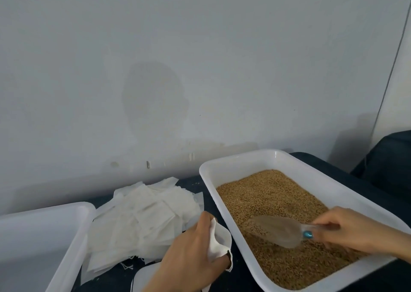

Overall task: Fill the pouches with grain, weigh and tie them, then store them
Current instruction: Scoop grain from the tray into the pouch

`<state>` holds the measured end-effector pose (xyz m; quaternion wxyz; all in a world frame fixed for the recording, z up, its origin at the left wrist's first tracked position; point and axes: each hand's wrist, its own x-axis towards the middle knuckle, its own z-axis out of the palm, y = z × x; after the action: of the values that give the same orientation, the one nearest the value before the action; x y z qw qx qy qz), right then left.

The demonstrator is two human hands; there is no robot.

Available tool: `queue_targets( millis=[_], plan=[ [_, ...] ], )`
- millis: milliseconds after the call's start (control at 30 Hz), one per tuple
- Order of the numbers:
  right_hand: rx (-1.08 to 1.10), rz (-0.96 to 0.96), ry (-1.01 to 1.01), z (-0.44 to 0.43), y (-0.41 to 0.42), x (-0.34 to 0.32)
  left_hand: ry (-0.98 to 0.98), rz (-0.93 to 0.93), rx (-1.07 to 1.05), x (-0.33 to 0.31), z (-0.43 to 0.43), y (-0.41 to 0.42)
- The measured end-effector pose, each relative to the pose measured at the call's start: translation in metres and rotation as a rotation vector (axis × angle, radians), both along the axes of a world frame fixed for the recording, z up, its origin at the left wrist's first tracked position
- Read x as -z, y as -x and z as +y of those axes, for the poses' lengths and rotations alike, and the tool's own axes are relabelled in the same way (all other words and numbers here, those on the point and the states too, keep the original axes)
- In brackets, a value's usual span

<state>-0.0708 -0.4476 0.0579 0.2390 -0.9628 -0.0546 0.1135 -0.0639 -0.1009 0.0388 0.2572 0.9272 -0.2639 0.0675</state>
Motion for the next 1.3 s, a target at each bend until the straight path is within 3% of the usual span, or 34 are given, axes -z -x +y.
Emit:
queue_targets(
  millis=[100, 267, 433, 667, 867, 1067, 1300],
  plan=[
    [0.02, -0.022, 0.174, -0.003, 0.0, 0.003, 0.019, -0.01, -0.004, 0.004, -0.001, -0.004],
    [-0.026, -0.04, 0.26, 0.013, -0.004, 0.002, 0.033, 0.005, -0.024, 0.008, 0.006, -0.008],
    [-0.037, -0.023, 0.167, 0.028, -0.007, 0.005, 0.017, 0.012, 0.017, 0.009, 0.006, -0.007],
    [0.007, 0.001, 0.0, -0.019, 0.013, -0.01, 0.06, -0.004, 0.055, 0.008, 0.005, -0.011],
    [0.033, 0.128, -0.173, -0.043, 0.023, -0.047, 0.106, 0.052, 0.123, -0.004, -0.019, -0.015],
    [-0.096, 0.109, -0.146, -0.036, 0.019, -0.11, 0.087, 0.113, 0.159, -0.02, -0.038, -0.02],
    [-0.193, 0.135, -0.042, -0.01, 0.01, -0.141, 0.097, 0.144, 0.219, -0.029, -0.048, -0.019]
  ],
)
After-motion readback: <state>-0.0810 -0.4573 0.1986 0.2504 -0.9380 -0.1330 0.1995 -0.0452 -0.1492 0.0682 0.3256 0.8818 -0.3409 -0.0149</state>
